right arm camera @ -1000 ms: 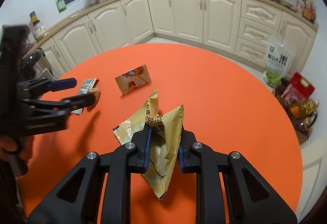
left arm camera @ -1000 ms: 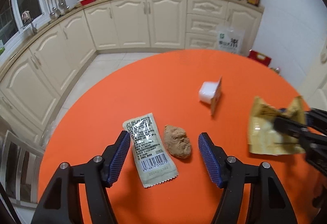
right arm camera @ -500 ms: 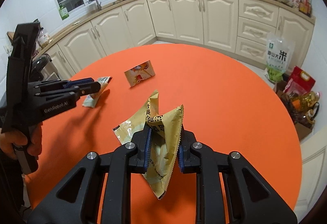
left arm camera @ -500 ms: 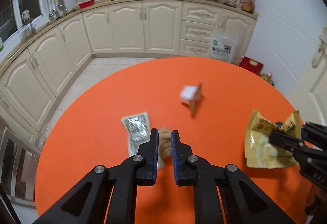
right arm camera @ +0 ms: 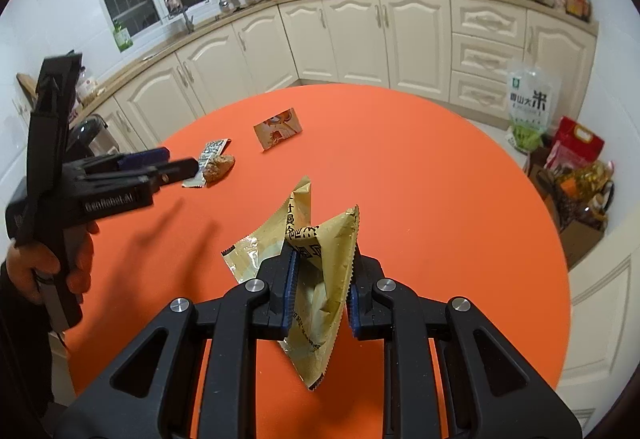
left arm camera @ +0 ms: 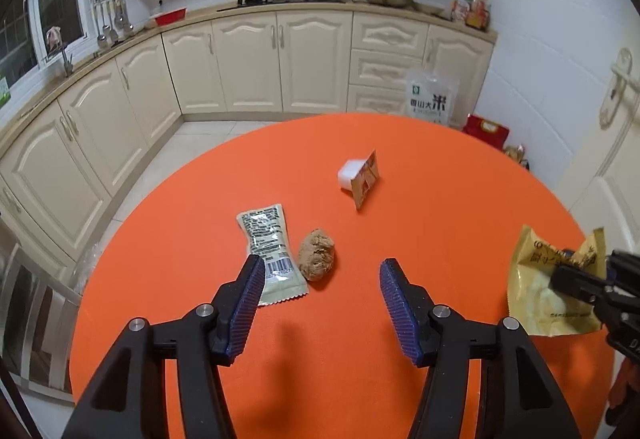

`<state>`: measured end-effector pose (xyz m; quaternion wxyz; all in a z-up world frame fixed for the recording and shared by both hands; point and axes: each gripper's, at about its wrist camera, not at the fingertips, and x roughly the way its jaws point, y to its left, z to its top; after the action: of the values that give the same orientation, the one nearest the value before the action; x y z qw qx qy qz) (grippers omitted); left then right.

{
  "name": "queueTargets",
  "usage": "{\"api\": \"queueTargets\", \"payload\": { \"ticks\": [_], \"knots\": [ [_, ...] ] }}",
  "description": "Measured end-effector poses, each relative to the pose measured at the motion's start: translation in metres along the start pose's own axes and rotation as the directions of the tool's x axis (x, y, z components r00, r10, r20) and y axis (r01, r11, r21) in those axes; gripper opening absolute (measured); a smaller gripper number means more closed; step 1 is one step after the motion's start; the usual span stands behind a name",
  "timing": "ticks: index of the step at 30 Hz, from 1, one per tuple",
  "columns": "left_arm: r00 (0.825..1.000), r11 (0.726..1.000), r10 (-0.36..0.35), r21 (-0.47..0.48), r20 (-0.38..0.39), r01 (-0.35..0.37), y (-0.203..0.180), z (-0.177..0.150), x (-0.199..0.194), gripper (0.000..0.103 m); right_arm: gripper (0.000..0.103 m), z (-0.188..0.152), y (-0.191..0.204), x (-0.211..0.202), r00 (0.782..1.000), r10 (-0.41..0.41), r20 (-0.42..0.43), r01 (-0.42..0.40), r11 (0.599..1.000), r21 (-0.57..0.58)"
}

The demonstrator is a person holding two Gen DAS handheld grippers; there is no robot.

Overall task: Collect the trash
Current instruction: 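Grasp the gold wrapper with the right tool while the left tool grasps a brown lump, then carry the gold wrapper and lump to the wastebasket and release them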

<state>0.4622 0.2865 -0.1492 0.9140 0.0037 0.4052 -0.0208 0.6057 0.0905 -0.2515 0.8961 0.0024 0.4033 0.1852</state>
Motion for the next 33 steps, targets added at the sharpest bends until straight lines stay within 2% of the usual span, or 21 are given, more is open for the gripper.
{"api": "queueTargets", "payload": {
  "ticks": [5, 8, 10, 11, 13, 18, 23, 27, 31, 33],
  "knots": [
    [0.999, 1.0, -0.013, 0.013, -0.044, 0.014, -0.016, 0.009, 0.027, 0.049, 0.02, 0.008, -0.002, 0.014, 1.0, -0.004, -0.003, 0.004, 1.0, -0.001],
    [0.998, 1.0, -0.013, 0.025, -0.067, 0.015, -0.017, 0.012, 0.039, 0.044, 0.02, 0.011, -0.006, 0.024, 1.0, 0.003, -0.007, -0.003, 1.0, 0.008],
    [0.998, 0.999, -0.003, 0.032, -0.062, 0.005, -0.014, 0.021, 0.044, 0.044, 0.019, 0.015, -0.007, 0.03, 1.0, 0.007, -0.01, -0.007, 1.0, 0.009],
    [0.998, 0.999, 0.003, 0.037, -0.059, -0.001, -0.012, 0.024, 0.047, 0.039, 0.019, 0.018, -0.007, 0.033, 1.0, 0.009, -0.01, -0.008, 1.0, 0.007],
    [0.998, 0.999, 0.01, 0.042, -0.06, -0.007, -0.009, 0.027, 0.05, 0.02, 0.019, 0.021, -0.006, 0.036, 1.0, 0.014, -0.009, -0.014, 1.0, 0.008],
    [0.998, 0.999, -0.007, 0.045, -0.055, 0.01, -0.009, 0.026, 0.05, 0.02, 0.019, 0.023, -0.003, 0.038, 1.0, 0.019, -0.001, -0.019, 1.0, 0.009],
    [1.0, 0.998, -0.026, 0.057, -0.015, 0.027, -0.024, 0.014, 0.016, 0.02, 0.019, 0.015, -0.001, 0.024, 1.0, 0.01, 0.005, -0.01, 1.0, 0.01],
    [0.996, 0.991, -0.08, 0.107, 0.026, 0.076, -0.057, 0.001, -0.022, 0.02, 0.019, 0.004, -0.006, -0.009, 0.999, -0.015, 0.029, 0.014, 1.0, 0.014],
    [0.983, 0.972, -0.179, 0.161, 0.045, 0.169, -0.101, -0.014, -0.054, 0.02, 0.02, -0.018, -0.018, -0.059, 0.995, -0.075, 0.063, 0.074, 0.997, 0.025],
    [0.974, 0.955, -0.22, 0.214, 0.048, 0.205, -0.135, -0.02, -0.069, 0.02, 0.019, -0.03, -0.025, -0.084, 0.99, -0.117, 0.077, 0.115, 0.993, 0.028]
  ]
}}
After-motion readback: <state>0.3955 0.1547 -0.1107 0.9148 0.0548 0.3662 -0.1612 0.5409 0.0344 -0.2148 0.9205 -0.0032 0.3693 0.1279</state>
